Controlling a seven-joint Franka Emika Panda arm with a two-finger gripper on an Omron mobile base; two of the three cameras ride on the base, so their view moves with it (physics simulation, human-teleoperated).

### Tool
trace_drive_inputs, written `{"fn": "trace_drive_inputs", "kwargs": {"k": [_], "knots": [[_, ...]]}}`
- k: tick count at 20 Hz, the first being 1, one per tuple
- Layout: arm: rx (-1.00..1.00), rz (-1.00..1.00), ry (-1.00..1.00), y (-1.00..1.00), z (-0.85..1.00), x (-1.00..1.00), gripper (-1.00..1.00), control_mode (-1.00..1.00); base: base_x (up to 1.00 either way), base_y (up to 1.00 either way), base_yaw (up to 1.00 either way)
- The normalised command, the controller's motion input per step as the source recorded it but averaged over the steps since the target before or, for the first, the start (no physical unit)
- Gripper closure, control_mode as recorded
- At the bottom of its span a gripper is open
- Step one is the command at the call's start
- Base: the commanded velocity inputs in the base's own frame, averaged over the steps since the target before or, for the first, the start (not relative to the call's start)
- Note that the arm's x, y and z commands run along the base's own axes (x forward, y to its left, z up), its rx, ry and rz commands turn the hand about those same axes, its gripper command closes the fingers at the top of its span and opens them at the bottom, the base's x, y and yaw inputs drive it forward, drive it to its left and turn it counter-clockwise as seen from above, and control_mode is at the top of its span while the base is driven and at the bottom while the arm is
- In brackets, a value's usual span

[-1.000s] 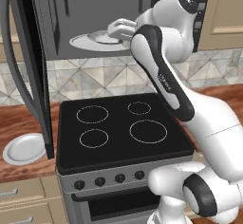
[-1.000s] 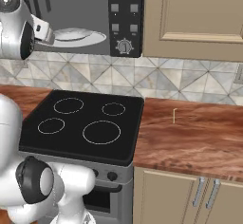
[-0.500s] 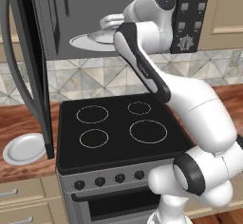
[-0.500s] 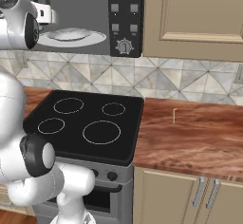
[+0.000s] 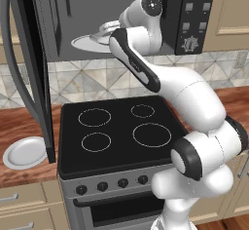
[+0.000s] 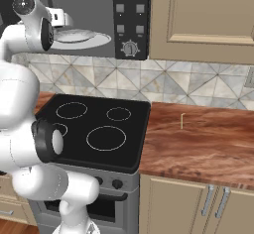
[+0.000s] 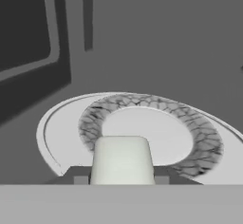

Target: Pick the marshmallow from the counter and place it in the microwave.

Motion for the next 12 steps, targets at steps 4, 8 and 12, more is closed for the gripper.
{"fn": "trace_drive_inputs", "kwargs": {"k": [4,8,12], "knots": [[0.00,-0.02,0.07,0.00,-0.15,0.44,1.00,-1.00,0.00,0.00,0.00],[0.00,-0.05,0.05,-0.02,-0.23,0.22,1.00,-1.00,0.00,0.00,0.00],[0.00,-0.05,0.06,0.00,-0.22,0.22,1.00,-1.00,0.00,0.00,0.00]]}}
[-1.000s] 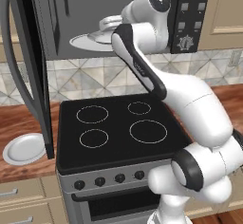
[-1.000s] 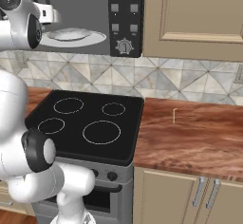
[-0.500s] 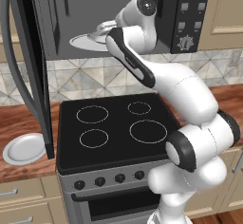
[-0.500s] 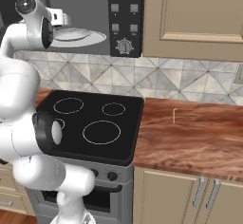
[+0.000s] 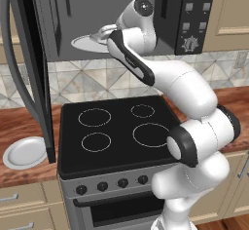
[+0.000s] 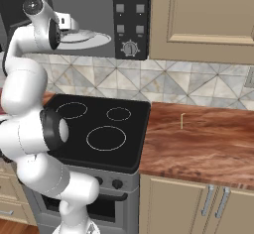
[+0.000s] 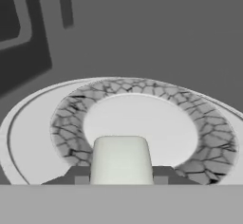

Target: Pick the marshmallow from the counter and place it in the microwave.

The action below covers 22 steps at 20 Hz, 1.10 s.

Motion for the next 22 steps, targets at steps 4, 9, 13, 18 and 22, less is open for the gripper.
{"fn": "trace_drive_inputs", "kwargs": {"k": [4,9,13,18,22], "knots": [[0.00,-0.03,0.01,0.00,-0.11,0.38,1.00,-1.00,0.00,0.00,0.00],[0.00,-0.03,0.01,0.00,-0.05,0.25,1.00,-1.00,0.00,0.00,0.00],[0.00,-0.01,0.02,0.00,-0.07,0.04,1.00,-1.00,0.00,0.00,0.00],[0.00,0.00,0.05,0.00,-0.06,0.11,-1.00,-1.00,0.00,0.00,0.00],[0.00,0.00,0.01,0.00,-0.11,0.13,-1.00,-1.00,0.00,0.00,0.00]]}}
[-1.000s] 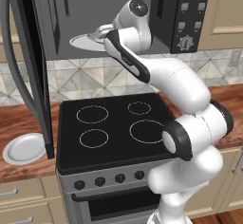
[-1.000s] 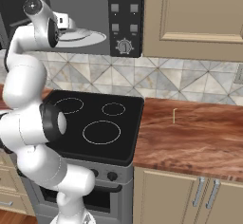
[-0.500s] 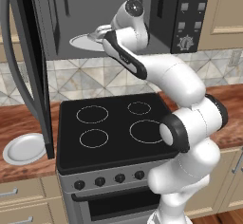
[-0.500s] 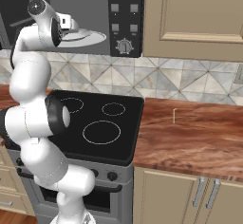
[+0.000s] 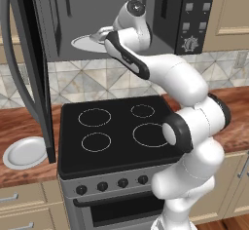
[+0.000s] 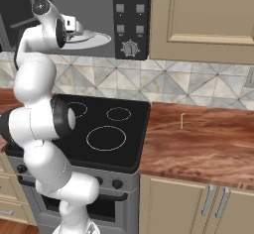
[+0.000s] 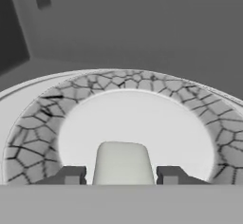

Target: Pick the marshmallow from the counter and place it in the microwave.

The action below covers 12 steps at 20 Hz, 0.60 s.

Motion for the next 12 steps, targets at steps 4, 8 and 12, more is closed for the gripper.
{"fn": "trace_drive_inputs", "kwargs": {"k": [4,8,12], "knots": [[0.00,0.00,-0.01,0.00,-0.05,0.00,-1.00,-1.00,0.00,0.00,0.00],[0.00,0.00,-0.08,0.00,0.03,-0.12,-1.00,-1.00,0.00,0.00,0.00],[0.00,0.00,-0.14,0.00,0.18,-0.65,-1.00,-1.00,0.00,0.00,0.00]]}}
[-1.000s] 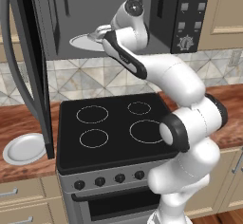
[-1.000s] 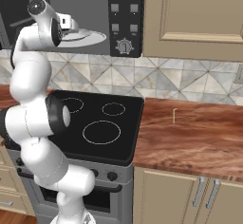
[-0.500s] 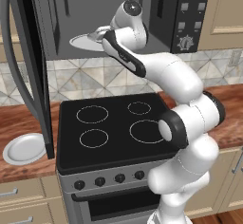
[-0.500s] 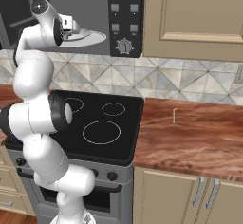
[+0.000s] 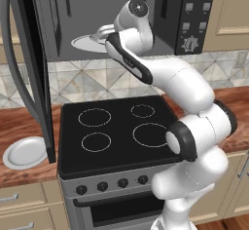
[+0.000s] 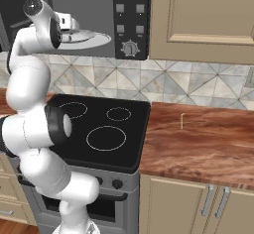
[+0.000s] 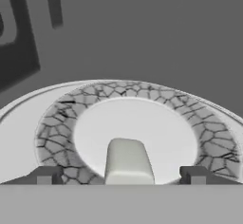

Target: Pick the marshmallow from the counter and place it in the microwave.

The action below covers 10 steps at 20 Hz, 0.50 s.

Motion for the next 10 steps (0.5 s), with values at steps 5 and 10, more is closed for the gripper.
{"fn": "trace_drive_inputs", "kwargs": {"k": [5,10], "knots": [[0.00,-0.04,-0.13,-0.01,0.07,-1.00,-1.00,-1.00,0.00,0.00,0.00],[0.04,-0.10,-0.05,-0.13,-0.05,-1.00,-1.00,-1.00,0.00,0.00,0.00]]}}
